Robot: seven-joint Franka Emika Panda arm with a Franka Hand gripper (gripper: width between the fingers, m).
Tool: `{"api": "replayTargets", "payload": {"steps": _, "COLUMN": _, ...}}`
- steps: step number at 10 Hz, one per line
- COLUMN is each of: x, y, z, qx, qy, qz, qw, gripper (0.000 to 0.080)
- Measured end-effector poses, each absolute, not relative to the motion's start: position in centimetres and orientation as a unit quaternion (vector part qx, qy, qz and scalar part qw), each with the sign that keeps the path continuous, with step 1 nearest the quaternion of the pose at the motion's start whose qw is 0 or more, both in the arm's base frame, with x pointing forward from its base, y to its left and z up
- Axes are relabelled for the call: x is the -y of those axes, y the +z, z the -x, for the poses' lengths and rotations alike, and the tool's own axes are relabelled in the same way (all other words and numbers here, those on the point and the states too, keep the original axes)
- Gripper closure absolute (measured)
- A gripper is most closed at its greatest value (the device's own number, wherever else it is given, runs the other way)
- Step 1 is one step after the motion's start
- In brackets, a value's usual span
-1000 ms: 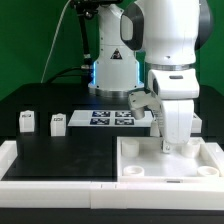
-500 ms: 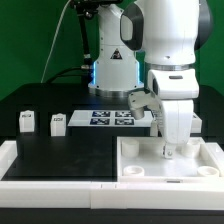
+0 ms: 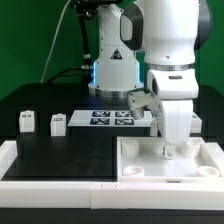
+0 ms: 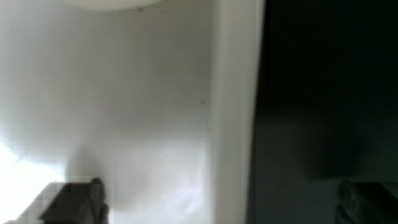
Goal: Assemble one leg
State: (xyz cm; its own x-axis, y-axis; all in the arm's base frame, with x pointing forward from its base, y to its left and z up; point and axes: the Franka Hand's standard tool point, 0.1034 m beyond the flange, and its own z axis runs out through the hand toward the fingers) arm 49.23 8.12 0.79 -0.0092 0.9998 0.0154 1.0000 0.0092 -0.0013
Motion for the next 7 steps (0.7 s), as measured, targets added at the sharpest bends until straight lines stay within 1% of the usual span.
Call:
{"api": "replayTargets", "payload": {"steps": 2, "x": -8.6, "y": 2.7, "z": -48.1, "qx": 0.695, "qy": -0.007, "qz": 0.719, "qw": -0.001, "gripper": 0.0151}}
{"api": "replayTargets", "payload": {"steps": 4, "x": -8.9, "y": 5.1, "z": -46.9, "qx": 0.682, "qy": -0.009, "qz": 0.731, "qw": -0.011, "gripper": 0.0151}}
{"api": "replayTargets", "payload": {"steps": 5, "x": -8.9, "y": 5.7, "z": -46.5, "qx": 0.674, "qy": -0.012, "qz": 0.739, "qw": -0.014, "gripper": 0.0151}}
{"api": "replayTargets", "payload": {"steps": 7, "x": -8.8, "y": 5.5, "z": -46.5, "qx": 0.662, "qy": -0.01, "qz": 0.749, "qw": -0.012, "gripper": 0.0151}}
